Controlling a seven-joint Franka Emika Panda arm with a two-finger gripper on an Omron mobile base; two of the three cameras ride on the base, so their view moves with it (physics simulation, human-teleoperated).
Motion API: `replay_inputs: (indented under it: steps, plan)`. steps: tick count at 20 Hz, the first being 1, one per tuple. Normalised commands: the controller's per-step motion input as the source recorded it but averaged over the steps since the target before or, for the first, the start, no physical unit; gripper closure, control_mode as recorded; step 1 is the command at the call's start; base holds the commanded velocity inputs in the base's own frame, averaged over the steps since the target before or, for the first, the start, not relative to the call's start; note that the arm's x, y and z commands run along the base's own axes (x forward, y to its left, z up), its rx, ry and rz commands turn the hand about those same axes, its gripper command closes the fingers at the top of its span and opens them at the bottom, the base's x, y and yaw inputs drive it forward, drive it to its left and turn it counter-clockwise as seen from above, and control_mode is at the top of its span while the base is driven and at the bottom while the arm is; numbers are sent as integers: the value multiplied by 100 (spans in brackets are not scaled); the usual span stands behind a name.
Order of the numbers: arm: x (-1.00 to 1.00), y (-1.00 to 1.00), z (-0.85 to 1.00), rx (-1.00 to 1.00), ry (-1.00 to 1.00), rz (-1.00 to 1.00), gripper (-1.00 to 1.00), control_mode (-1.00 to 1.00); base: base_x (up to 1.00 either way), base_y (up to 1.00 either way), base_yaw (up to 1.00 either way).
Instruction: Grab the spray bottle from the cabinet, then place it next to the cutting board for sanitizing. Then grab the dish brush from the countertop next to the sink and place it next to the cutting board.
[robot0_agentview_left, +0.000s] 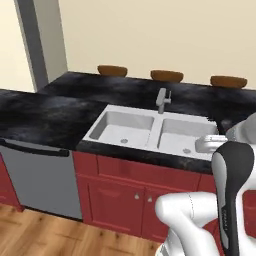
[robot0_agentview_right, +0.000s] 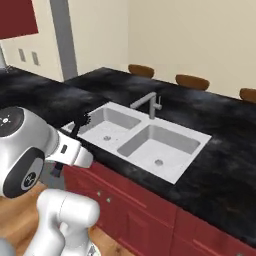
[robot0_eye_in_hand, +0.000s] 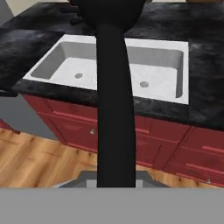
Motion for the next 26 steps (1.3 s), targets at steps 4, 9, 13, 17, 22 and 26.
replay_inputs:
  steps: [4, 9, 13, 17, 22, 26]
  plan:
    - [0, 0, 0, 0, 0, 0, 100, 100, 10, 66, 69]
    - [0, 0, 0, 0, 0, 0, 100, 100, 13, 88, 63]
    - [0, 0, 0, 0, 0, 0, 100, 100, 61, 100, 48]
    - [0, 0, 0, 0, 0, 0, 100, 100, 100, 100, 41]
    - [0, 0, 0, 0, 0, 0, 100, 100, 100, 79, 28]
    - [0, 0, 0, 0, 0, 0, 100, 100, 93, 96, 44]
